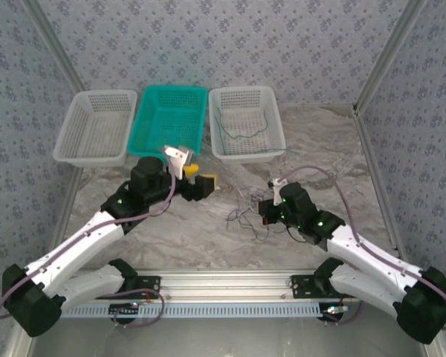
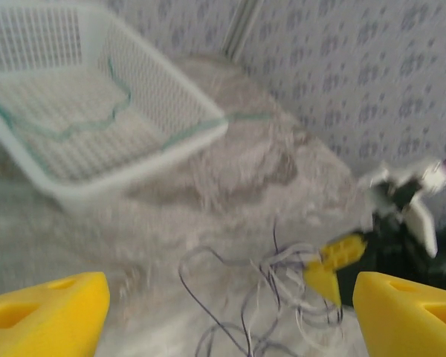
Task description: Untangle the cables
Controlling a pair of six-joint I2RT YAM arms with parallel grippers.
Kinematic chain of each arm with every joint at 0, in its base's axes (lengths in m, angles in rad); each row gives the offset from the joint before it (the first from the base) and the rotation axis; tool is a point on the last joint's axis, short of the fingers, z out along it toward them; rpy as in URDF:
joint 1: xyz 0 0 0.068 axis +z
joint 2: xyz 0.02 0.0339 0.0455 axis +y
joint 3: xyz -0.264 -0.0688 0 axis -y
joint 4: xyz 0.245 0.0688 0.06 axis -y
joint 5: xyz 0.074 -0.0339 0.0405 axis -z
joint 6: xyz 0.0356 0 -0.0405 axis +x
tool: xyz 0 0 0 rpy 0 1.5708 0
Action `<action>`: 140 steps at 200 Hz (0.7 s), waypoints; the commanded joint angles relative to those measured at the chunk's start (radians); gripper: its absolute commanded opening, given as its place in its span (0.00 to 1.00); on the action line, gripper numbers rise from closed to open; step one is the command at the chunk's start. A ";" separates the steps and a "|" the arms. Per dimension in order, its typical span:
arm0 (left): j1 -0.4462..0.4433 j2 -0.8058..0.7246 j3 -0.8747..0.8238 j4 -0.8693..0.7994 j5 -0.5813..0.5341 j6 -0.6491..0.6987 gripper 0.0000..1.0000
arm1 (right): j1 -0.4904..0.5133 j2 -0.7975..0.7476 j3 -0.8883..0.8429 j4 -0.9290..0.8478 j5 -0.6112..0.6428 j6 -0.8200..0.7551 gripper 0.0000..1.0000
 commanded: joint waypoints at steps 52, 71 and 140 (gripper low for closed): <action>-0.132 0.009 -0.192 0.103 -0.179 -0.417 0.94 | 0.058 0.324 0.205 0.052 0.028 -0.031 0.00; -0.138 0.085 -0.157 0.086 -0.257 -0.502 0.99 | 0.076 0.376 0.235 0.053 0.021 -0.036 0.00; -0.160 0.353 -0.069 0.187 -0.306 -0.673 0.48 | 0.119 0.405 0.229 0.049 0.042 0.002 0.00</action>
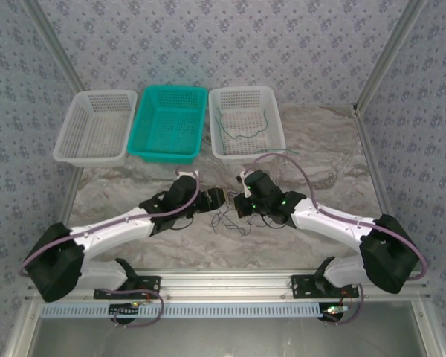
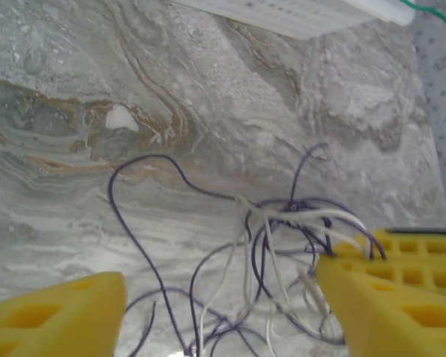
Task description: Untangle the cables
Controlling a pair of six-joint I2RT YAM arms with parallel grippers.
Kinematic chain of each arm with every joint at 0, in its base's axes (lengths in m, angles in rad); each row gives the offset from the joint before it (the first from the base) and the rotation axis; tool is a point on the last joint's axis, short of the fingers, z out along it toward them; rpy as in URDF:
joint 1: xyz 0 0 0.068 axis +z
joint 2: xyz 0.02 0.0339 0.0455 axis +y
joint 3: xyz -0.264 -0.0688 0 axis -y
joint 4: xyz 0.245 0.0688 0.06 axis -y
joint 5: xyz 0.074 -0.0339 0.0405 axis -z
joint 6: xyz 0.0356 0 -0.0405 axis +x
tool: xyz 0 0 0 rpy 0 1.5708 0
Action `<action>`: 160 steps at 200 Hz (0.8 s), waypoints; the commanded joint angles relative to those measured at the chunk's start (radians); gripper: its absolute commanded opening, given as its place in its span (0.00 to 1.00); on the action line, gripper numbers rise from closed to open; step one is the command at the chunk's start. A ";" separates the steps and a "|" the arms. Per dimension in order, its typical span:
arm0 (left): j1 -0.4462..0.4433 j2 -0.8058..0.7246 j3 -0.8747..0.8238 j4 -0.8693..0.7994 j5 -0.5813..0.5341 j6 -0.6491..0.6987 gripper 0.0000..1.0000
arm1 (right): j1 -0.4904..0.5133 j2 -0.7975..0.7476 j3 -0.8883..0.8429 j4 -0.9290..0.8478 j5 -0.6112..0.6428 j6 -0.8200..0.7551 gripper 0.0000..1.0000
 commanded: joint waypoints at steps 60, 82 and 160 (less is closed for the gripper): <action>0.023 -0.047 0.061 -0.027 -0.041 -0.089 0.00 | -0.034 -0.042 -0.070 -0.070 0.258 0.154 0.04; 0.057 -0.190 0.094 -0.194 -0.113 -0.020 0.00 | -0.123 -0.089 -0.160 -0.082 0.283 0.249 0.08; 0.211 -0.468 0.120 -0.475 -0.172 0.084 0.00 | -0.372 -0.364 -0.363 -0.180 0.363 0.389 0.40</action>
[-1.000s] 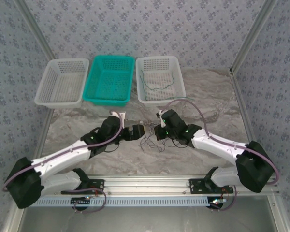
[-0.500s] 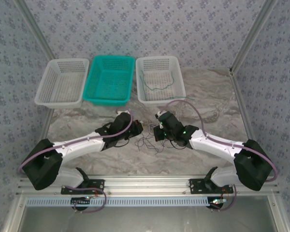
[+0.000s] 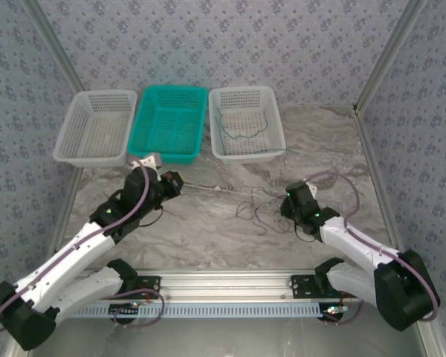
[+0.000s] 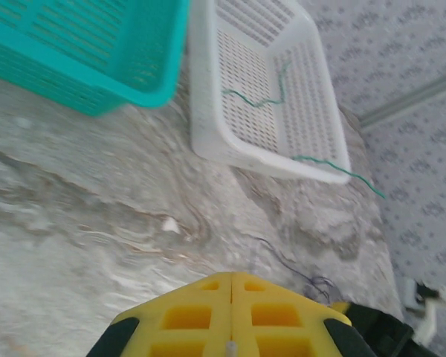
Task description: Untangle the cables
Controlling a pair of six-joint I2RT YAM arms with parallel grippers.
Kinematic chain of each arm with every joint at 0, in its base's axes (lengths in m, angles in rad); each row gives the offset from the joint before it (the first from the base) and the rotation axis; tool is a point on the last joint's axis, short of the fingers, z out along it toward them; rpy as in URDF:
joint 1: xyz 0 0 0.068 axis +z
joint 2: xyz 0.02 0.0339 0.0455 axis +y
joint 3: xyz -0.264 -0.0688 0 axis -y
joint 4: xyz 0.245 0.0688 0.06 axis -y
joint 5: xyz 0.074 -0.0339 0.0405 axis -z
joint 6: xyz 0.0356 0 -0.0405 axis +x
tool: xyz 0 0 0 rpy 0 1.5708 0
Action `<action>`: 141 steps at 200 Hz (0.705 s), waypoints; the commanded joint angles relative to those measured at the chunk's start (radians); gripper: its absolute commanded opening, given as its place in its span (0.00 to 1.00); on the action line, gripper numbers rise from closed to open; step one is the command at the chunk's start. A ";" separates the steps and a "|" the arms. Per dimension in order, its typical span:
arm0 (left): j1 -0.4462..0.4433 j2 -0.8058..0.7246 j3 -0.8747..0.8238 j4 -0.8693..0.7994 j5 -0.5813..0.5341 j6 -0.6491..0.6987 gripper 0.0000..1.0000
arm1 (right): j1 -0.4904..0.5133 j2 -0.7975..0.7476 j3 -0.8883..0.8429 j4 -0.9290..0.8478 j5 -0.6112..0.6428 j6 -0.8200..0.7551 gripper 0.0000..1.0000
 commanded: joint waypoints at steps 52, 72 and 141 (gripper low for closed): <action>0.051 -0.013 0.031 -0.096 0.020 0.100 0.00 | -0.007 -0.241 0.041 -0.168 -0.001 -0.116 0.59; 0.051 0.000 0.030 -0.086 0.031 0.105 0.00 | 0.017 -0.290 0.054 -0.088 -0.170 -0.146 0.60; 0.050 0.004 0.013 -0.075 0.062 0.100 0.00 | 0.113 -0.154 0.144 0.022 -0.209 -0.253 0.74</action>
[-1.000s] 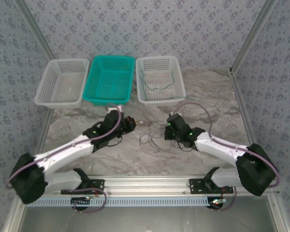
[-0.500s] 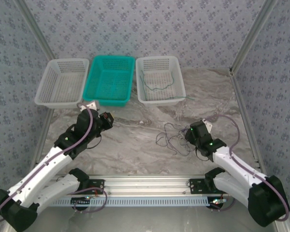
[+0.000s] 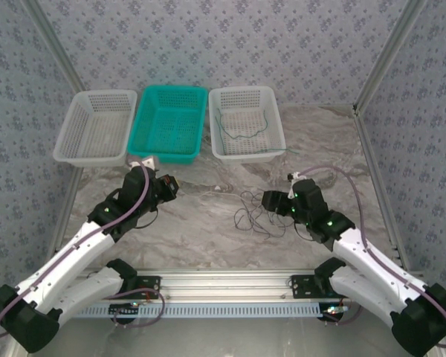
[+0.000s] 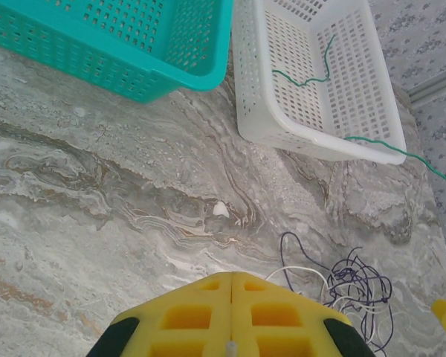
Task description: Untangle the cables
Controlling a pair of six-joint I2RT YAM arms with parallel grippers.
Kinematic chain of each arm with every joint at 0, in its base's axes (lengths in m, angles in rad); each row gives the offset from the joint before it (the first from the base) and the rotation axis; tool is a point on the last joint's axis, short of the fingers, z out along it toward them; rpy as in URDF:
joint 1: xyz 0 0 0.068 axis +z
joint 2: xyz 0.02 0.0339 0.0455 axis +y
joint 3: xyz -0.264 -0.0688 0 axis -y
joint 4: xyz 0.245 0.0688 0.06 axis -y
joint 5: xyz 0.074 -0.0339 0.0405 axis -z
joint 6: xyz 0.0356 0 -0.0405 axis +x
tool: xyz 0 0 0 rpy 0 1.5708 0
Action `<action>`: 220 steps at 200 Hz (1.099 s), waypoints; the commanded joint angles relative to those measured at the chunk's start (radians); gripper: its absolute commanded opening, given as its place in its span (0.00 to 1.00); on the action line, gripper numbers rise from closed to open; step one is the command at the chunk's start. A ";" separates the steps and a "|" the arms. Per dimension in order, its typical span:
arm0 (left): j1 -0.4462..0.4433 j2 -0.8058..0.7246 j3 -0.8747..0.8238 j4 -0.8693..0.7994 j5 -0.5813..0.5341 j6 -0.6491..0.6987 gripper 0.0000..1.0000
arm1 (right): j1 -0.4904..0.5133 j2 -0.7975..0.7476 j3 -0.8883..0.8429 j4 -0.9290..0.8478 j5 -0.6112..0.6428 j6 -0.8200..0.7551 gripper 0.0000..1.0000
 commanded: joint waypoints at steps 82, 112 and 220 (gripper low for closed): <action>0.005 -0.047 -0.011 -0.019 0.000 0.020 0.00 | -0.005 0.407 0.135 0.093 0.127 -0.170 0.44; 0.005 -0.066 0.007 -0.074 -0.043 0.024 0.00 | -0.050 0.477 0.154 0.056 0.127 -0.118 0.23; 0.182 -0.196 0.046 -0.396 -0.377 0.100 0.00 | -0.428 0.189 -0.040 -0.126 0.363 0.186 0.00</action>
